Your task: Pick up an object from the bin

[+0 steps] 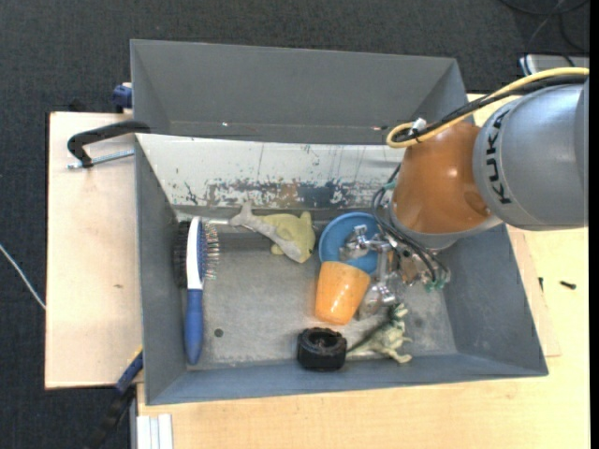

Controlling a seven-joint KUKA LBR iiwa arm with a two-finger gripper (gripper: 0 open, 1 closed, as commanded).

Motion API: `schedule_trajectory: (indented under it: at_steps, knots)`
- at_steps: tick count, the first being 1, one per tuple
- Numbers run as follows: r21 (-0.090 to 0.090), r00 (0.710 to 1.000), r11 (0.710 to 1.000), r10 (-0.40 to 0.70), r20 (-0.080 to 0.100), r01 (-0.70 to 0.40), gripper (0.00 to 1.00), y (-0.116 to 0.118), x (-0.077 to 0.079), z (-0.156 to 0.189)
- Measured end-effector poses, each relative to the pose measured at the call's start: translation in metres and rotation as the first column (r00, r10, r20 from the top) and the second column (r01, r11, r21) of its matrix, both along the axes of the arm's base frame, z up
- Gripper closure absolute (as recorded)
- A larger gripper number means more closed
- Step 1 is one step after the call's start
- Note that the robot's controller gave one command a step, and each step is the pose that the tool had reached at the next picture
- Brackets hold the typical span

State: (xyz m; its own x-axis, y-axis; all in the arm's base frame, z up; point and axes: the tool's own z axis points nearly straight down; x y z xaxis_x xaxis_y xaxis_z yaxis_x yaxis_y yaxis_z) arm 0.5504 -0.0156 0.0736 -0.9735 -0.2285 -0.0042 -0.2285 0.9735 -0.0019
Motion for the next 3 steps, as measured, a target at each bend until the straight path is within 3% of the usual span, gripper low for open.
schedule_trajectory:
  at_steps: [1, 2, 3]
  knots:
    - [-0.002, 0.904, 0.904, 0.428, 0.007, -0.428, 0.00, 0.012, -0.051, 0.029]
    - [-0.002, 0.683, 0.683, 0.731, 0.005, -0.731, 0.00, 0.098, -0.006, 0.060]
    - [-0.001, 0.496, 0.496, 0.868, 0.000, -0.868, 0.00, 0.095, 0.040, 0.010]
